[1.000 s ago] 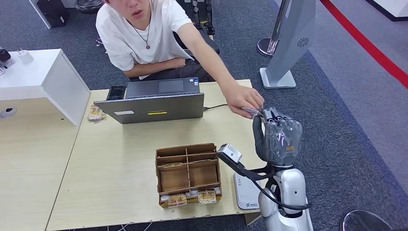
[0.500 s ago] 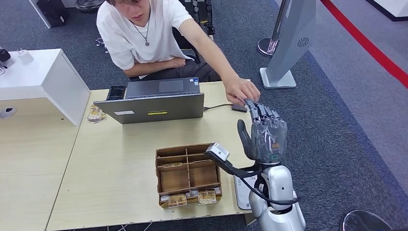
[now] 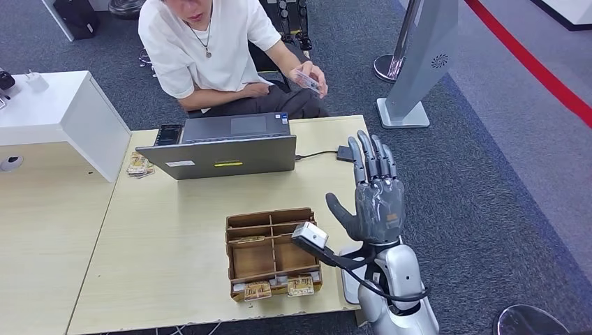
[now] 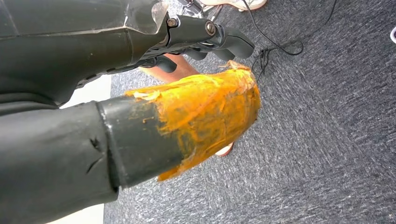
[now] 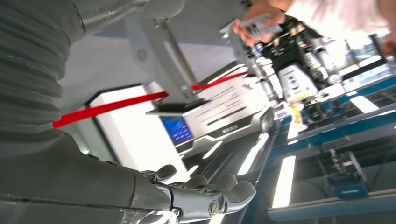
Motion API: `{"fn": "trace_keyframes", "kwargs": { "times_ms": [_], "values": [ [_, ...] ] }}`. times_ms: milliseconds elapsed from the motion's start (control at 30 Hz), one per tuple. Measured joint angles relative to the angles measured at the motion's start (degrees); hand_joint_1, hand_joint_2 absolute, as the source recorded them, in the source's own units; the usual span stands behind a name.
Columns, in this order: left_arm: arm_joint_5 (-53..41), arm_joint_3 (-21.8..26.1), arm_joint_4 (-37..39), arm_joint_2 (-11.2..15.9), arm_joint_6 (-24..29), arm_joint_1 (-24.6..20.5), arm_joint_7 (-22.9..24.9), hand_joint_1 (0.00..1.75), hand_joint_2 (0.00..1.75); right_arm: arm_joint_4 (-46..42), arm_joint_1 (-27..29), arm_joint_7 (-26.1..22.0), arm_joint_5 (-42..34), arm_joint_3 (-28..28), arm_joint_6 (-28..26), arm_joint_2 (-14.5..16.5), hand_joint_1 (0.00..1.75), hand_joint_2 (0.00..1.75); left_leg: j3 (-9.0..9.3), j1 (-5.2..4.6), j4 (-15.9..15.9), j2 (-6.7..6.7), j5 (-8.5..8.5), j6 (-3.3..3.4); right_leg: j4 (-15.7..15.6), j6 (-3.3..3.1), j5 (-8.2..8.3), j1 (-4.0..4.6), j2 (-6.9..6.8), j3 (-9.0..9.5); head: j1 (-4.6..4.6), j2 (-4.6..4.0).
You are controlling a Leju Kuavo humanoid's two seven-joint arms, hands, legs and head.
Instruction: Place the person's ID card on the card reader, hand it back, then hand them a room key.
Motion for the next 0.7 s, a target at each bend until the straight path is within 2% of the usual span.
{"fn": "trace_keyframes", "kwargs": {
  "times_ms": [100, 233, 433, 700],
  "values": [
    [0.06, 0.00, 0.00, -0.01, 0.00, 0.00, 0.11, 0.00, 0.00, 0.00, 1.38, -3.26, -3.79, 0.30, 0.00, 0.00, 0.00, 1.75, -0.01, 0.00, 0.00, 0.00, 0.00, 0.00, 0.00, 0.00, 0.00, 0.00, 0.00, -0.01, 0.01, 0.00],
    [0.23, 0.01, 0.00, -0.02, 0.12, 0.01, 0.16, 0.00, 0.00, 0.00, 3.11, -5.03, -10.27, 1.82, 0.00, -0.42, 0.00, 1.75, -0.01, 0.00, -0.01, 0.00, 0.00, 0.00, 0.00, 0.00, 0.00, 0.00, 0.00, -0.02, 0.01, 0.00],
    [0.72, 0.02, 0.00, -0.02, 0.34, 0.02, 0.17, 0.00, 0.00, -0.41, 5.46, -4.52, -17.54, 6.45, 0.00, -3.23, 0.00, 1.75, -0.01, 0.00, 0.00, 0.00, 0.00, 0.00, 0.00, 0.00, 0.00, 0.00, 0.00, -0.01, 0.01, 0.00],
    [0.65, 0.02, 0.00, 0.08, 0.35, 0.03, 0.67, 0.00, 0.00, -1.11, 7.37, -3.95, -19.81, 11.78, 0.07, -7.17, 0.00, 1.75, -0.01, 0.00, 0.00, 0.00, 0.00, 0.00, 0.00, 0.00, 0.00, 0.00, 0.00, -0.02, 0.00, 0.00]
  ]
}}
